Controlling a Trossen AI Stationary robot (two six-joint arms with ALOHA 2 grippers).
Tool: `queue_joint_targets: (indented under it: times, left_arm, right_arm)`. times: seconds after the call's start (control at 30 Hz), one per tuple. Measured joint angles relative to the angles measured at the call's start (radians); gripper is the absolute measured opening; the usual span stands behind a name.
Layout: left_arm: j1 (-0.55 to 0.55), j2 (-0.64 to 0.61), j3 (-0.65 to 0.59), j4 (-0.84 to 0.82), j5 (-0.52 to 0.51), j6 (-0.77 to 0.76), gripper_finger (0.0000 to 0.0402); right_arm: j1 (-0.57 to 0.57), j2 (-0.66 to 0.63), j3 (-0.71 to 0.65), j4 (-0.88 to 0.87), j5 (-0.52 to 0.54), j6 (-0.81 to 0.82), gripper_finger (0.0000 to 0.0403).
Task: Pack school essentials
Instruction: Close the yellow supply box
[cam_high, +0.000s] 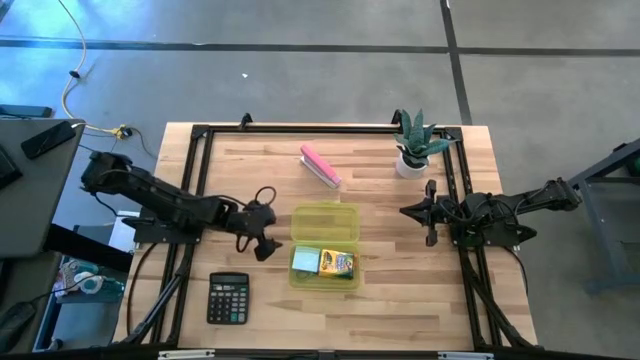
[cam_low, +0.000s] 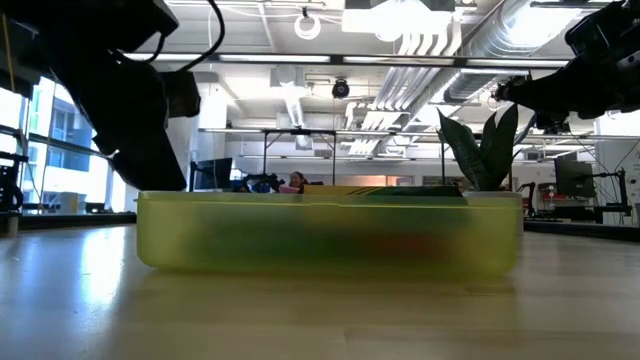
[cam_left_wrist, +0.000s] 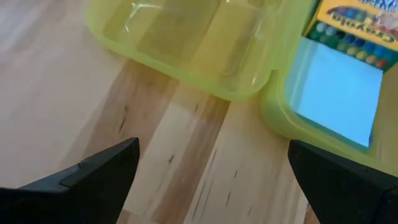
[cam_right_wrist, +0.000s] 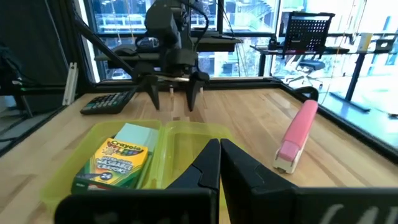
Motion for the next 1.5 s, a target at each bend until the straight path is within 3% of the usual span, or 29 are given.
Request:
queue_joint_targets:
  times: [0.37,0.5,0.6,0.8,1.07,1.17,1.5]
  left_arm:
    - [-0.086,0.079,0.000,0.049,-0.004,-0.066,0.0400]
    - [-0.128,0.114,0.001,0.126,-0.007,-0.068,0.0400]
    - [-0.145,0.142,0.001,0.170,-0.007,-0.086,0.0400]
    - [-0.157,0.204,0.001,0.220,-0.006,-0.117,0.0400]
    - [-0.157,0.219,0.002,0.242,-0.015,-0.117,0.0400]
    - [-0.157,0.221,0.002,0.267,-0.006,-0.118,0.0400]
    - [-0.156,0.221,0.002,0.276,-0.004,-0.118,0.0400]
  right_arm:
    - [0.000,0.000,0.000,0.014,0.054,0.049,0.0000]
    - [0.000,0.000,0.000,0.056,0.086,0.258,0.0000]
    - [0.000,0.000,0.000,0.081,0.153,0.300,0.0000]
    - [0.000,0.000,0.000,0.124,0.280,0.257,0.0000]
    - [0.000,0.000,0.000,0.401,0.459,0.144,0.0000]
    - [0.000,0.002,0.000,0.454,0.441,0.084,0.0000]
    - [0.000,0.051,0.004,0.591,0.219,0.033,0.0000]
